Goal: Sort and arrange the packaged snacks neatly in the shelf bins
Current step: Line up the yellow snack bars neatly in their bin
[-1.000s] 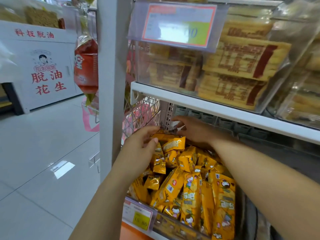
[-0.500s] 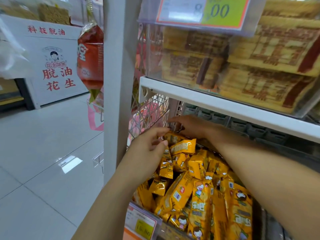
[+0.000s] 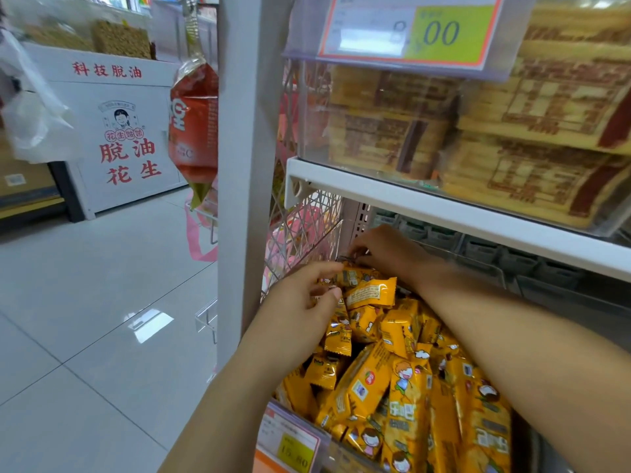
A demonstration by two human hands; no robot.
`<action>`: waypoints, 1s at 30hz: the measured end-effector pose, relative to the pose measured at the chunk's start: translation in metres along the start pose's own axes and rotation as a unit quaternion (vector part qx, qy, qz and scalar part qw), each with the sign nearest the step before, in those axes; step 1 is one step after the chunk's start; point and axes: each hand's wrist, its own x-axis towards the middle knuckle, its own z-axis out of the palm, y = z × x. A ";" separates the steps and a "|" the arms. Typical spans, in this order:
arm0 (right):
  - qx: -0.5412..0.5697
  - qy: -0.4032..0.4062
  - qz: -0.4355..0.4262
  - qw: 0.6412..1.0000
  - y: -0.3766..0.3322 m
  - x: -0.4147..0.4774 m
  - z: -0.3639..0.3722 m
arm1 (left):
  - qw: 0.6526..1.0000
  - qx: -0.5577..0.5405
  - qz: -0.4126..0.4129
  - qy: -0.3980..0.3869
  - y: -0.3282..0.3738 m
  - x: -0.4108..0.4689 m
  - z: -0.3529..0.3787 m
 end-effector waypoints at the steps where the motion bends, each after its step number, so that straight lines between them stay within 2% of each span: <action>1: 0.004 0.007 -0.006 1.000 -0.001 0.001 -0.001 | 1.000 0.005 0.000 0.001 -0.001 0.001 0.000; 12: -0.050 0.011 -0.027 0.998 0.000 0.010 0.004 | 0.999 0.037 0.009 0.005 -0.010 0.003 0.004; 20: -0.034 0.032 -0.027 0.999 0.001 0.003 0.005 | 0.999 0.040 0.015 -0.001 -0.009 0.004 0.003; 27: 0.007 0.126 0.038 0.991 -0.006 -0.052 -0.023 | 0.991 0.115 0.064 -0.003 0.001 0.007 0.015; 30: 0.041 0.173 0.114 0.977 -0.015 -0.092 -0.038 | 0.985 0.148 0.088 0.001 0.007 0.005 0.022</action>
